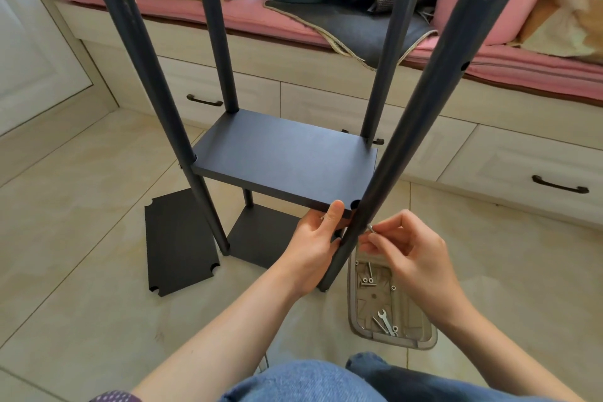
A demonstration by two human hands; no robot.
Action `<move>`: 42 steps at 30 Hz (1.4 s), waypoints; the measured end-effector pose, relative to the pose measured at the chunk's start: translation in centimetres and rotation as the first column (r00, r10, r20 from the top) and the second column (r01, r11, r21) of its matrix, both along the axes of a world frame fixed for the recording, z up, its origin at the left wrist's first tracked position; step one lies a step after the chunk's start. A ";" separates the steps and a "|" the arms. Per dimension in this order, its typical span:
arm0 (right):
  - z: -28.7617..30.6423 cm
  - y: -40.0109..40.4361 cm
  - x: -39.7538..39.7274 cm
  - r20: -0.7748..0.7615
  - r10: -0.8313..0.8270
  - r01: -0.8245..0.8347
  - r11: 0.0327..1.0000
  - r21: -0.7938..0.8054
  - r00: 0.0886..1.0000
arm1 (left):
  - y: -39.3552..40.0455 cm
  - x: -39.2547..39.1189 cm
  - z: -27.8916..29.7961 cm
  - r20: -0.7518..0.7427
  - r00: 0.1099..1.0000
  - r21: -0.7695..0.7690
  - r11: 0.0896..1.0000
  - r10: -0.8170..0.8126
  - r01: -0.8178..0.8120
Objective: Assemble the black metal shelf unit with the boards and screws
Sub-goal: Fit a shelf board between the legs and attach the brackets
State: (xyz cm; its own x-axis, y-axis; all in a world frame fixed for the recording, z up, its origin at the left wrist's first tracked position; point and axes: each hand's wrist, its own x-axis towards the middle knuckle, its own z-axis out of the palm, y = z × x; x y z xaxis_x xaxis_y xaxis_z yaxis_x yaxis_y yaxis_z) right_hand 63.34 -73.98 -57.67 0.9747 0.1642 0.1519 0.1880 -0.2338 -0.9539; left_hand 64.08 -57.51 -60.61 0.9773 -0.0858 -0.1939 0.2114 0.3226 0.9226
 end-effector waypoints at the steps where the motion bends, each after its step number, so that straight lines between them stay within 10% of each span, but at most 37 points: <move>1: 0.0 -0.1 0.1 -0.006 0.007 -0.007 1.000 0.006 1.000 | 0.0 0.0 0.0 0.005 1.000 -0.023 1.000 -0.001 0.001; 17: 1.2 -0.2 0.8 0.189 -0.014 0.075 0.944 -0.321 0.982 | -0.3 0.0 -0.1 -0.029 0.999 -0.006 1.000 0.025 -0.025; 42: 2.1 0.4 2.0 0.152 -0.054 0.094 0.959 -0.268 0.987 | -0.4 0.1 0.6 -0.005 0.999 -0.010 0.999 0.047 -0.047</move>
